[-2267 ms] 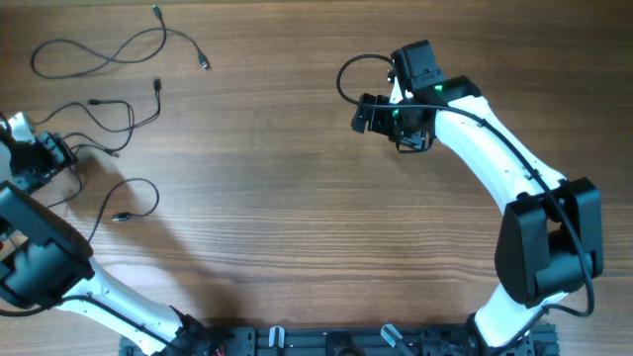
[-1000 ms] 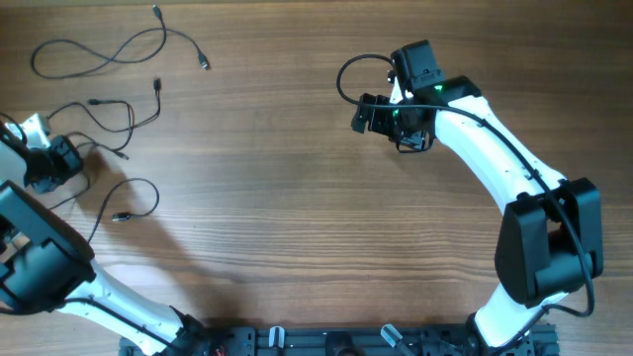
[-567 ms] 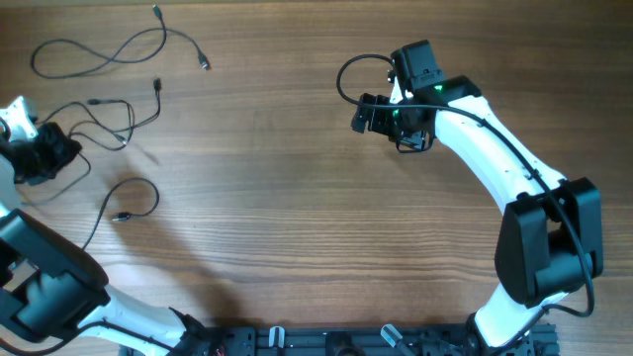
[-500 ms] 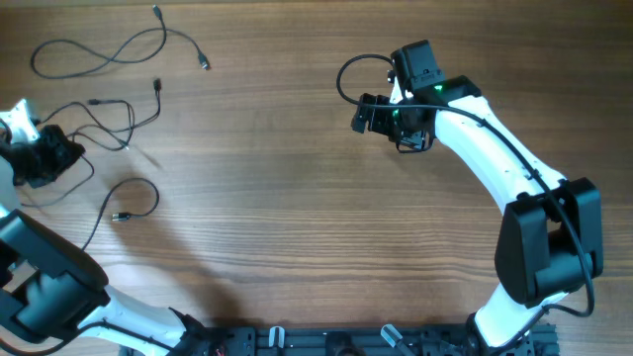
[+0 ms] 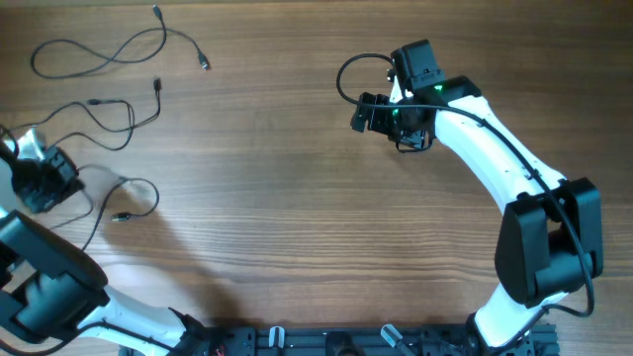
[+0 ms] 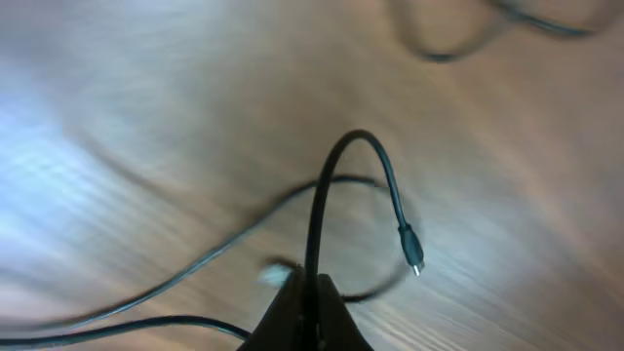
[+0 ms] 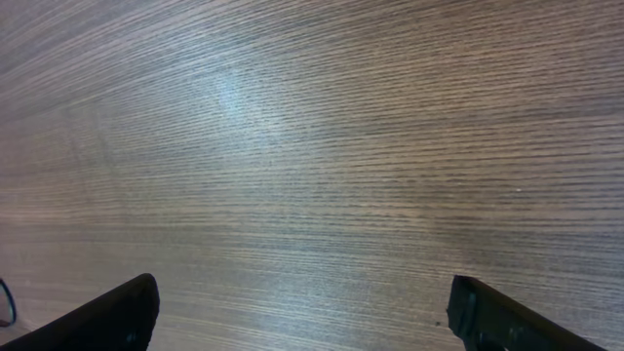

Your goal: Untangle cables

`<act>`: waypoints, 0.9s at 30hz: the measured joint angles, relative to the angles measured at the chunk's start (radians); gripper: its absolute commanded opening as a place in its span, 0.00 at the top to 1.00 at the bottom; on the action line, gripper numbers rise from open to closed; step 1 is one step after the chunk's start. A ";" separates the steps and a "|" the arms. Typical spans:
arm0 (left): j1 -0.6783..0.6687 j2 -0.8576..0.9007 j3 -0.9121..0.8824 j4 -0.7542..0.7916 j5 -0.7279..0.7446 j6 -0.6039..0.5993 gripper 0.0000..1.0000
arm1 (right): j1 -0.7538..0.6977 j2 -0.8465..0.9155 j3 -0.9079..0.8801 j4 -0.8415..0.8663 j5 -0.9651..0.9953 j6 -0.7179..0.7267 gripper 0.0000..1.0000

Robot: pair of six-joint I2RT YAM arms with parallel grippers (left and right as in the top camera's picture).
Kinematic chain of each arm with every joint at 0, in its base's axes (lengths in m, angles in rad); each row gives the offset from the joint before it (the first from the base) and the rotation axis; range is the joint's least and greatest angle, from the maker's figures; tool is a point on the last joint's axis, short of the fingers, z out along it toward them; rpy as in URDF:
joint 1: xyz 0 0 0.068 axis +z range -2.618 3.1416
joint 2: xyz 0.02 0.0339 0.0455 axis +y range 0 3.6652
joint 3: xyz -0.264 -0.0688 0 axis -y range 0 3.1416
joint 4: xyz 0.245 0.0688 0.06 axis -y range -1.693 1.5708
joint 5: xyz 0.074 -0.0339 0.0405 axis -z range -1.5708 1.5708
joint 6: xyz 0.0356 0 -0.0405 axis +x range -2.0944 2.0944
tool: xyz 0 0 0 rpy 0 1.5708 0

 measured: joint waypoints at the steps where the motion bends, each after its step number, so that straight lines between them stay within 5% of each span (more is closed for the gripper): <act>1: 0.003 0.000 -0.003 0.000 -0.034 -0.017 0.96 | 0.000 0.000 0.000 0.000 0.000 0.000 0.03; 11: 0.087 0.000 -0.015 0.008 -0.200 -0.124 0.96 | 0.000 0.000 0.000 -0.006 0.000 0.000 0.03; 27: 0.102 0.042 -0.018 -0.041 0.038 -0.037 0.91 | 0.000 0.000 0.000 0.007 0.000 0.000 0.03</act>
